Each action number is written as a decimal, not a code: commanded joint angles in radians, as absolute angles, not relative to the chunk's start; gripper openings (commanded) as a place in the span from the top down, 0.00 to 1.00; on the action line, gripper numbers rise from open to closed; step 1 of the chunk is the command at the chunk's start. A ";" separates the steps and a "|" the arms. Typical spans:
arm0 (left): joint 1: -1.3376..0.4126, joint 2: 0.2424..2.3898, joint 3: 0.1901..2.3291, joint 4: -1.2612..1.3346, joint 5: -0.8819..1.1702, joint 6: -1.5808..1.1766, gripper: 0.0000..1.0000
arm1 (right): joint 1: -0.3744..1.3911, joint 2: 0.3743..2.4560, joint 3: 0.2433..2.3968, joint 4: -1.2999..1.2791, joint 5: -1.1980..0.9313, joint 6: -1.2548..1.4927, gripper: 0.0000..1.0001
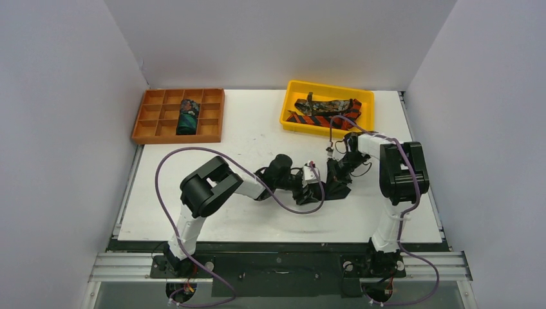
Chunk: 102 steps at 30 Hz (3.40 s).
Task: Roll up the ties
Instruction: Roll the tie at the center of the board.
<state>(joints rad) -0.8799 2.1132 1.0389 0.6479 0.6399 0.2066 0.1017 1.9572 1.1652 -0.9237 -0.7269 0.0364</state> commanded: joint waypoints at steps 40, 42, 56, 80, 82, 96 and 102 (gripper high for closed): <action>-0.910 2.057 1.068 0.123 0.423 0.209 0.67 | 0.145 1.874 1.176 -0.916 -0.626 -0.138 1.00; -0.904 2.043 1.067 0.165 0.452 0.191 0.53 | 0.144 1.883 1.186 -0.917 -0.567 -0.147 1.00; -0.931 2.120 1.167 0.500 0.523 0.054 0.28 | 0.168 1.906 1.183 -0.849 -0.296 -0.144 1.00; -0.936 2.139 1.093 0.224 0.403 0.269 0.92 | -0.089 1.889 1.133 -0.820 -0.773 -0.006 0.48; -0.936 2.145 1.103 0.217 0.402 0.276 0.93 | -0.089 1.913 1.115 -0.772 -0.806 0.035 0.44; -0.934 2.158 1.109 0.207 0.411 0.279 0.93 | -0.081 1.935 1.039 -0.867 -1.102 -0.112 0.36; -0.934 2.164 1.113 0.201 0.424 0.281 0.93 | -0.084 1.888 1.045 -0.914 -1.134 -0.172 0.28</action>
<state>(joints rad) -0.9337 2.0953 1.1397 0.4282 0.4541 0.2607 -0.0978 1.9415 1.0569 -0.8448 -1.0939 -0.0681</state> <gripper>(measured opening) 0.329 0.683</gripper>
